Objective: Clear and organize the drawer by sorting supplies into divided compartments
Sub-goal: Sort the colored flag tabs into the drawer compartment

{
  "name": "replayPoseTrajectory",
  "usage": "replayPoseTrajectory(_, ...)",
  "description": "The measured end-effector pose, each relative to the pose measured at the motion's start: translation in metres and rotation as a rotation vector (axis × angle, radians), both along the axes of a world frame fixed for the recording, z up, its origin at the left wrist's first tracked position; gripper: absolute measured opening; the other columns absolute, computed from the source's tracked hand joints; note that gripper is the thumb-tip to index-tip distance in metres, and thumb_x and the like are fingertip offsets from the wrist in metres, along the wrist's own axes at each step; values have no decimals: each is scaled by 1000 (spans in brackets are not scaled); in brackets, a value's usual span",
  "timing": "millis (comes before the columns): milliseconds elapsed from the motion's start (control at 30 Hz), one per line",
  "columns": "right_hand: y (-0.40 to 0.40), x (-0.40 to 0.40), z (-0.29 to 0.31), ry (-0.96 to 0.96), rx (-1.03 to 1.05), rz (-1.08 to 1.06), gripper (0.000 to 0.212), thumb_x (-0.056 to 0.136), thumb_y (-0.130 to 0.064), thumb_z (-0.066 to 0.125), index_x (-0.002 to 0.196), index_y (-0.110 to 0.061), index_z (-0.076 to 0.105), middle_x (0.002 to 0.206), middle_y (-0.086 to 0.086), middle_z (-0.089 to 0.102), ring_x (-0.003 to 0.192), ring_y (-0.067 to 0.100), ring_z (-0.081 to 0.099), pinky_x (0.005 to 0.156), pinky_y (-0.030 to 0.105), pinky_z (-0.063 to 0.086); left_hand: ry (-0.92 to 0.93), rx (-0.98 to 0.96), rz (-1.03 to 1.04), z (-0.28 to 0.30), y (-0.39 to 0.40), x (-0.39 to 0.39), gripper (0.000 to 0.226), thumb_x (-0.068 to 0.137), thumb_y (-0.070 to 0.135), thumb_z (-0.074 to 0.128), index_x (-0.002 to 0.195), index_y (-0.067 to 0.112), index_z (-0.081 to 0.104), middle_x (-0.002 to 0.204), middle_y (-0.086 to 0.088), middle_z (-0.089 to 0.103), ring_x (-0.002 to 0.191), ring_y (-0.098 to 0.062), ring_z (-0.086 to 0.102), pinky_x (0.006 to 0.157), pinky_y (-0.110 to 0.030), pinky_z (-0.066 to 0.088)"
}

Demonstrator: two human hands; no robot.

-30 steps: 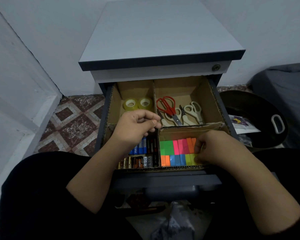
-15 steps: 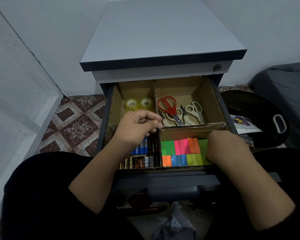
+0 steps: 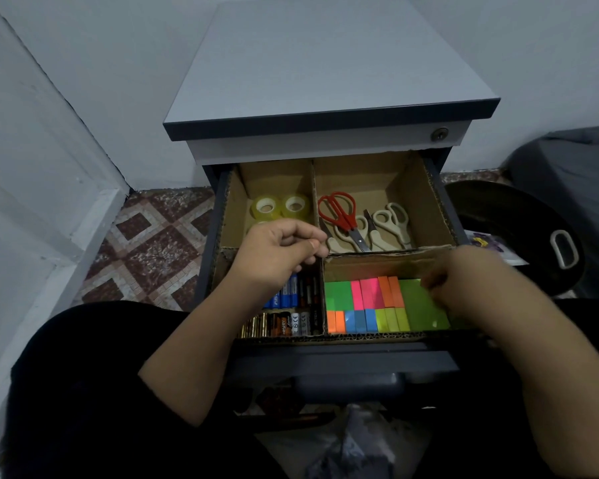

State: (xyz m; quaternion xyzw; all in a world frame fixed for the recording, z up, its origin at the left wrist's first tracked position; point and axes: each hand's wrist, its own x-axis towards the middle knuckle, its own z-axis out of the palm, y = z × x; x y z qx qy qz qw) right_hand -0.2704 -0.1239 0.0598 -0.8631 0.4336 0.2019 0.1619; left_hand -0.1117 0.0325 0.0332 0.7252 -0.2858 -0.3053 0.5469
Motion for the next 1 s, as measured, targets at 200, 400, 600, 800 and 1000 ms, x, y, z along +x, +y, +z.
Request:
replayPoseTrajectory(200,-4,-19,11,-261,-60,-80,17,86,-9,61,91,-17,75,90,6,70,86,26,65,79,36,53,5,-4,4,1,0,-1,16,91,2,57,89,14,68,82,-2,73,71,-8,60,63,-20,46)
replayPoseTrajectory(400,8,-7,-3,-180,84,-32,13,87,-18,66,78,-23,73,72,-1,72,72,12,68,77,31,57,-11,4,6,-2,-1,0,17,91,3,58,88,16,68,81,0,74,69,-5,60,62,-18,46)
replayPoseTrajectory(600,17,0,-14,-83,104,50,9,81,-20,73,87,-17,68,87,-1,62,85,14,58,70,23,44,-10,2,3,-1,-1,0,16,91,2,58,90,15,68,81,0,73,69,-5,60,61,-17,46)
replayPoseTrajectory(800,14,0,-26,-93,58,64,9,79,-17,71,87,-13,68,91,3,67,87,17,62,77,30,52,10,-2,17,-2,-1,0,19,90,1,58,86,16,69,80,-2,74,69,-6,60,62,-20,46)
replayPoseTrajectory(1000,9,1,-29,-276,-62,62,11,85,-21,60,89,-28,68,84,-5,64,84,15,61,76,29,52,7,-6,10,0,0,-1,18,91,1,58,87,15,69,83,-4,73,70,-8,60,65,-24,46)
